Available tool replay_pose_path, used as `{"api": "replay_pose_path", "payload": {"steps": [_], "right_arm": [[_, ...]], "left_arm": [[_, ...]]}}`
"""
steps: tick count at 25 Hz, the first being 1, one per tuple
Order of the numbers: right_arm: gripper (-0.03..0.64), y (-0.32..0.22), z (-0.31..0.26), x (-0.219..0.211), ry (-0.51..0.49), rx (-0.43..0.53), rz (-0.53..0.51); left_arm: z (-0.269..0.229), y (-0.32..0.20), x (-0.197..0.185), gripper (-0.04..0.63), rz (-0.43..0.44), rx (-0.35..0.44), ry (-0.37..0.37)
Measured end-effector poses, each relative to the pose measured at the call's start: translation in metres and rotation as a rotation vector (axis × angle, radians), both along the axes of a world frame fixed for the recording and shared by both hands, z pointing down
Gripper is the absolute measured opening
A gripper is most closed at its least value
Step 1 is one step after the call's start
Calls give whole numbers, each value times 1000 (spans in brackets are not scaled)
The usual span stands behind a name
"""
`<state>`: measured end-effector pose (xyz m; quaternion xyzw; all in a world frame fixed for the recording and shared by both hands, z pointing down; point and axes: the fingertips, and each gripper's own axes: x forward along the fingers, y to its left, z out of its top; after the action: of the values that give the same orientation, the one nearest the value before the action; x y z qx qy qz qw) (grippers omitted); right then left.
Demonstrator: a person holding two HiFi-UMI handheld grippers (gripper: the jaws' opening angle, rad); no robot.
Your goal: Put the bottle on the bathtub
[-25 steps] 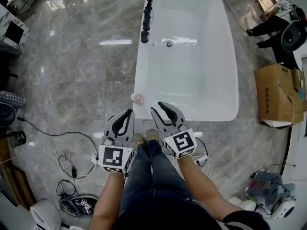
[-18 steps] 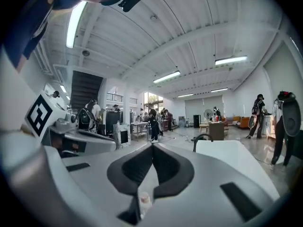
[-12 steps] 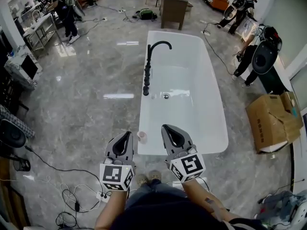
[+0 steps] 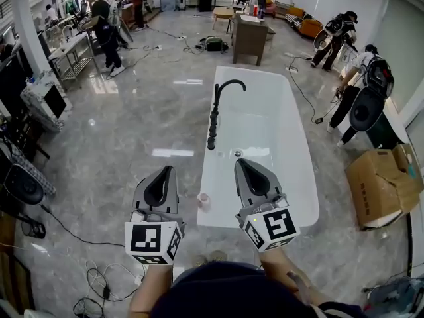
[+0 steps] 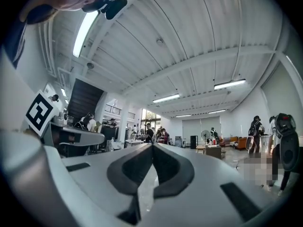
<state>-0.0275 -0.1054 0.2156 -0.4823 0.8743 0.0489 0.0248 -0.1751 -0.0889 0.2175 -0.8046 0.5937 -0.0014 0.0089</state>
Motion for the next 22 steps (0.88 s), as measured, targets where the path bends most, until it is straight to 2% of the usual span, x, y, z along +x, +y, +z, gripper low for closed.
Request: {"api": "replay_pose_path", "payload": {"steps": [9, 22], "right_arm": [[26, 3, -4, -7, 5, -7, -47], [26, 15, -2, -8, 18, -25, -54]], "left_arm": [[-7, 3, 9, 29, -12, 3, -18], [-6, 13, 7, 29, -5, 0, -25]]}}
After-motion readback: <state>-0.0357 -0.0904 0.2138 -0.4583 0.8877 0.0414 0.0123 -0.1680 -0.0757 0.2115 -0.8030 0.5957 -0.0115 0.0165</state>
